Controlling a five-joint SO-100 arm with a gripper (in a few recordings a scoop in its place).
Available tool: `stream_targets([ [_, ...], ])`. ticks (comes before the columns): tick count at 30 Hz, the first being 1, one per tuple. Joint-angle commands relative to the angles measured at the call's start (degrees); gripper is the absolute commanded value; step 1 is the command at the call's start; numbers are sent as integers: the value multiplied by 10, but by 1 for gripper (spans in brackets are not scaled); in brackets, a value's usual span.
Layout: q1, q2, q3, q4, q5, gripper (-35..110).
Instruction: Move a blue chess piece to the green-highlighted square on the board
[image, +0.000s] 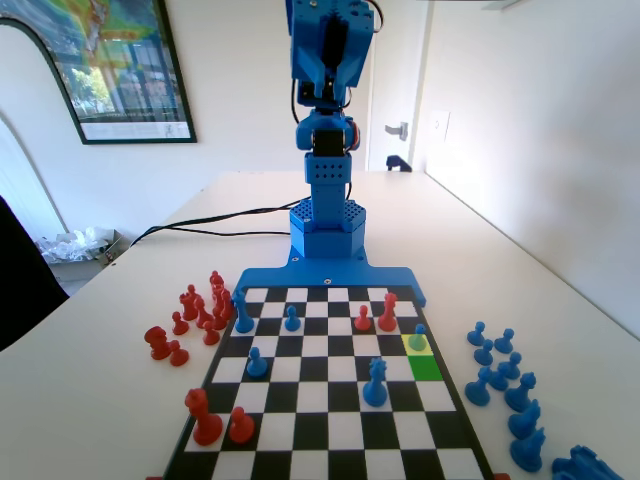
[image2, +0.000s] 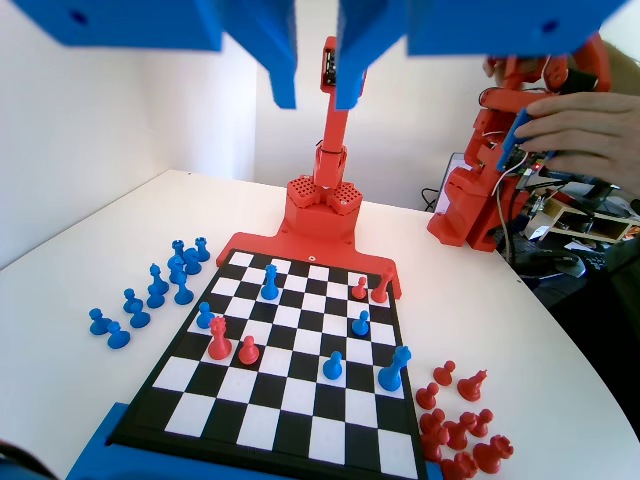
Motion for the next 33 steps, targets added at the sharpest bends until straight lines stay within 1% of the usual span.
stream_targets([
  [1, -5, 1, 2, -8, -2, 3],
  [7, -9, -11, -2, -6, -4, 1],
  [11, -13, -58, -48, -14, 29, 1],
  [23, -59, -329, -294, 89, 112, 1],
  [27, -71, -424, -344, 107, 152, 1],
  [33, -87, -543, -367, 100, 203, 1],
])
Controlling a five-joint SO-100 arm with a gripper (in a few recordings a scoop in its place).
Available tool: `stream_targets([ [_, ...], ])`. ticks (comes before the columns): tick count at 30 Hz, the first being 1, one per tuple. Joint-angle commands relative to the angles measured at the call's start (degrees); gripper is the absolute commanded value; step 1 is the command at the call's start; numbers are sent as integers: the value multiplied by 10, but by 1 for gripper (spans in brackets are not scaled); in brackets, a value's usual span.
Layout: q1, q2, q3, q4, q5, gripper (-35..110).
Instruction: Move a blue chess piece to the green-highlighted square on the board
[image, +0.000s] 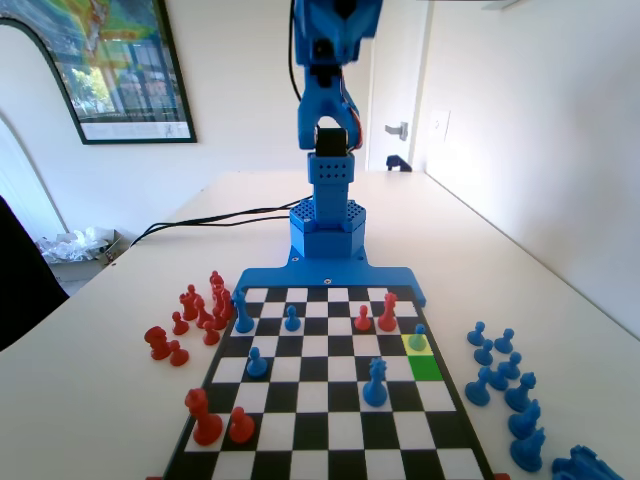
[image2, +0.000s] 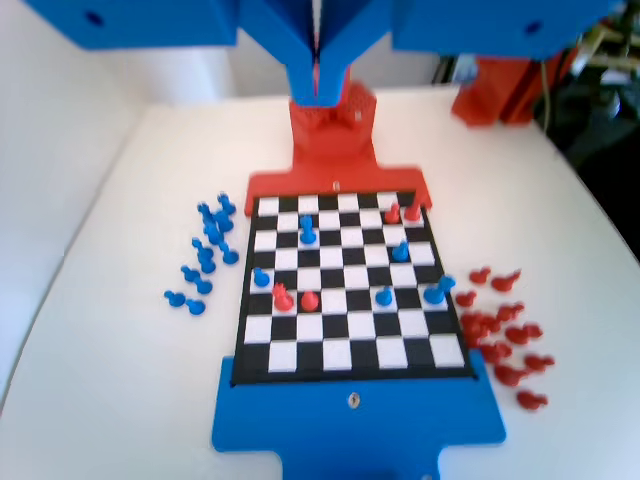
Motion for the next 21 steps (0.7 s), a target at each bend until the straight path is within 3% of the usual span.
stream_targets([
  [1, -20, -64, -39, -5, 15, 1],
  [16, -96, -250, -35, -74, 69, 1],
  [21, -129, -316, -8, -153, 83, 1],
])
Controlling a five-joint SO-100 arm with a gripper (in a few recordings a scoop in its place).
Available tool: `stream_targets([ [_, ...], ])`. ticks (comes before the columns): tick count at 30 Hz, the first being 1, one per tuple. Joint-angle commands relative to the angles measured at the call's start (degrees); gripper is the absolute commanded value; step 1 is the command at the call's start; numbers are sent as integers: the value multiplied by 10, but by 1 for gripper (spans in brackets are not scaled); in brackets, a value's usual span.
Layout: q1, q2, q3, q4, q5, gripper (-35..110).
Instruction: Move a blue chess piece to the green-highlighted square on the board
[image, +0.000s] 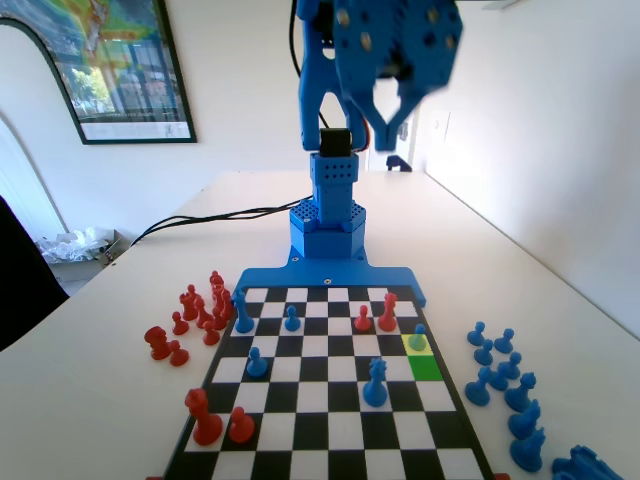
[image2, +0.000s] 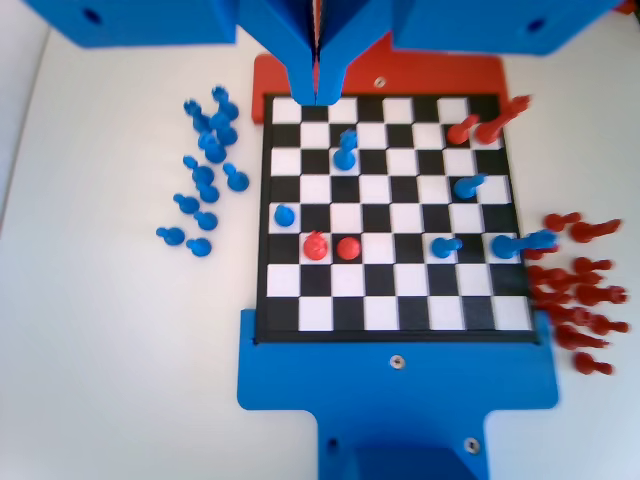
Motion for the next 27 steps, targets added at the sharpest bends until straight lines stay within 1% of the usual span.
stream_targets([
  [1, -30, -35, -4, -55, 3, 1],
  [8, -62, -105, 38, -132, 3, 1],
  [15, -109, -105, 171, -236, 16, 1],
  [20, -112, -105, 240, -312, 21, 3],
  [27, -79, -105, 212, -315, 7, 5],
])
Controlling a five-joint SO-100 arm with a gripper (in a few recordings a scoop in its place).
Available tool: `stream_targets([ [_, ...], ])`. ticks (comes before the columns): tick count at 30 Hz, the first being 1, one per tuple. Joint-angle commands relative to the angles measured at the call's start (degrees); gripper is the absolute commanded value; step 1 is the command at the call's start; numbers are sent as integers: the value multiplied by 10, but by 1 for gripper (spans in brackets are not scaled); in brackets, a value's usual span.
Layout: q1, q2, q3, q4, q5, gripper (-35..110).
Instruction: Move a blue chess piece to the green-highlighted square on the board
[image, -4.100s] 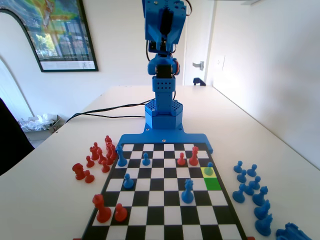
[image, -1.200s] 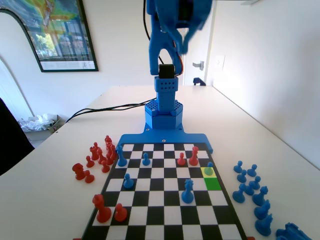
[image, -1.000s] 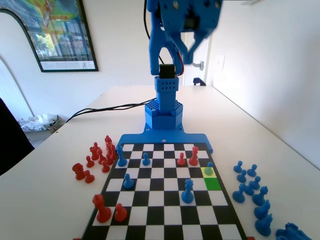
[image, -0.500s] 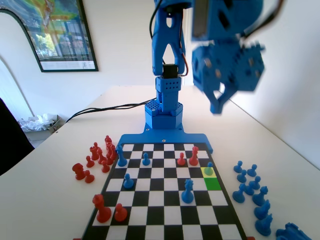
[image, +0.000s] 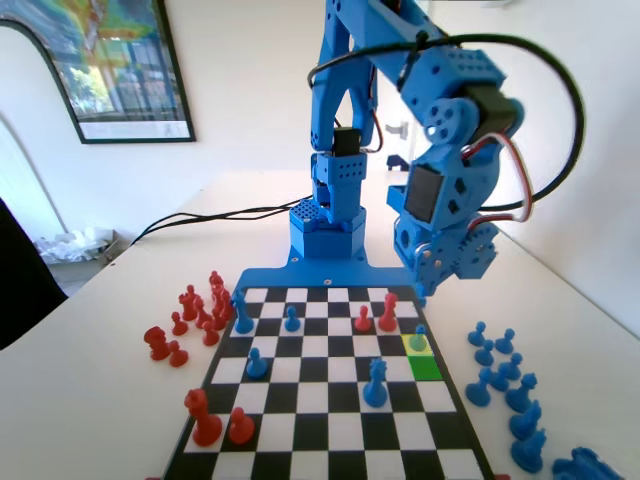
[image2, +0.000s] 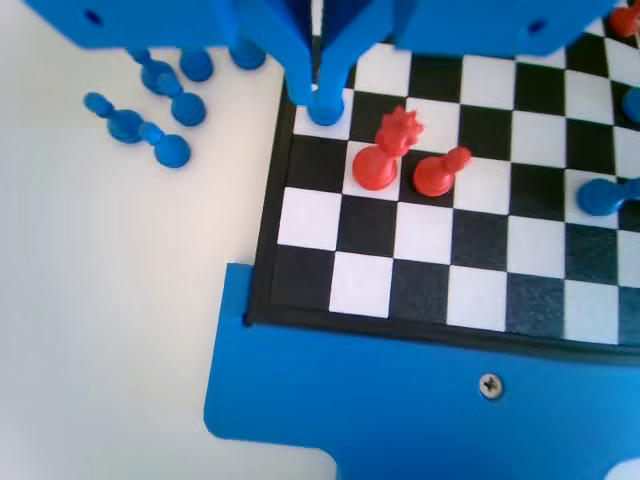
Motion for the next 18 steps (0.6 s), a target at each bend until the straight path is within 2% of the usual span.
stream_targets([
  [1, 9, 21, -38, 16, -14, 6],
  [18, 33, 16, -52, -4, -47, 10],
])
